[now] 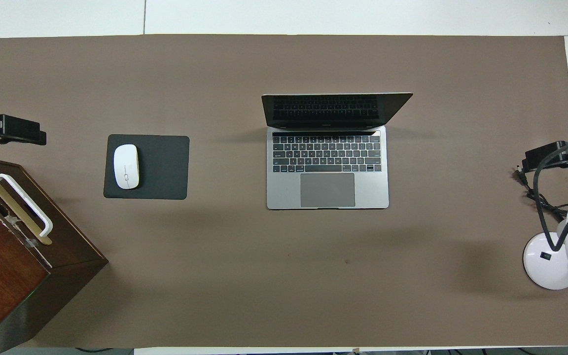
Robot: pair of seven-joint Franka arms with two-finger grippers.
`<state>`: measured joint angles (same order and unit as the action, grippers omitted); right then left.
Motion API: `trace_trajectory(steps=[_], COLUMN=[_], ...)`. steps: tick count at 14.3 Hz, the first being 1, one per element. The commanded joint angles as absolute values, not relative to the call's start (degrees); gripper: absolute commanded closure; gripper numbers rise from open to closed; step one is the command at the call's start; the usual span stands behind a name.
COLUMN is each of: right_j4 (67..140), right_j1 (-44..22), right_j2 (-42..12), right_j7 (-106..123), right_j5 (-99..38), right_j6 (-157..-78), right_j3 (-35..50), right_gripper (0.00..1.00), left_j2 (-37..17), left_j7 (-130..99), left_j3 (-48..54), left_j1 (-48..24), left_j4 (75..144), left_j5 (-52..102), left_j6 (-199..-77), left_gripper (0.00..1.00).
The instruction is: Close laptop with both arms
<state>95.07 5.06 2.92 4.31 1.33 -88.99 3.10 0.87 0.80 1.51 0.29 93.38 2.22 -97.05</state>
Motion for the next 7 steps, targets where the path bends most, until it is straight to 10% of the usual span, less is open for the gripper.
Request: trace_trajectory(steps=[1, 7], right_j4=[95.36, 95.1], right_j1=[5.89, 6.76], right_j2=[3.34, 3.34], right_j7=[3.96, 4.39], right_j5=[1.76, 0.8], right_j6=[-88.33, -88.59], right_j3=[3.78, 3.6], right_gripper=[0.0, 0.0], left_j2=[2.46, 2.55], left_j7=[0.0, 0.18], left_j3=[1.85, 1.85], left_j1=[0.7, 0.7], left_j4=[95.19, 95.27], left_j5=[1.14, 1.14], left_j6=[-97.3, -97.12], left_gripper=[0.0, 0.0])
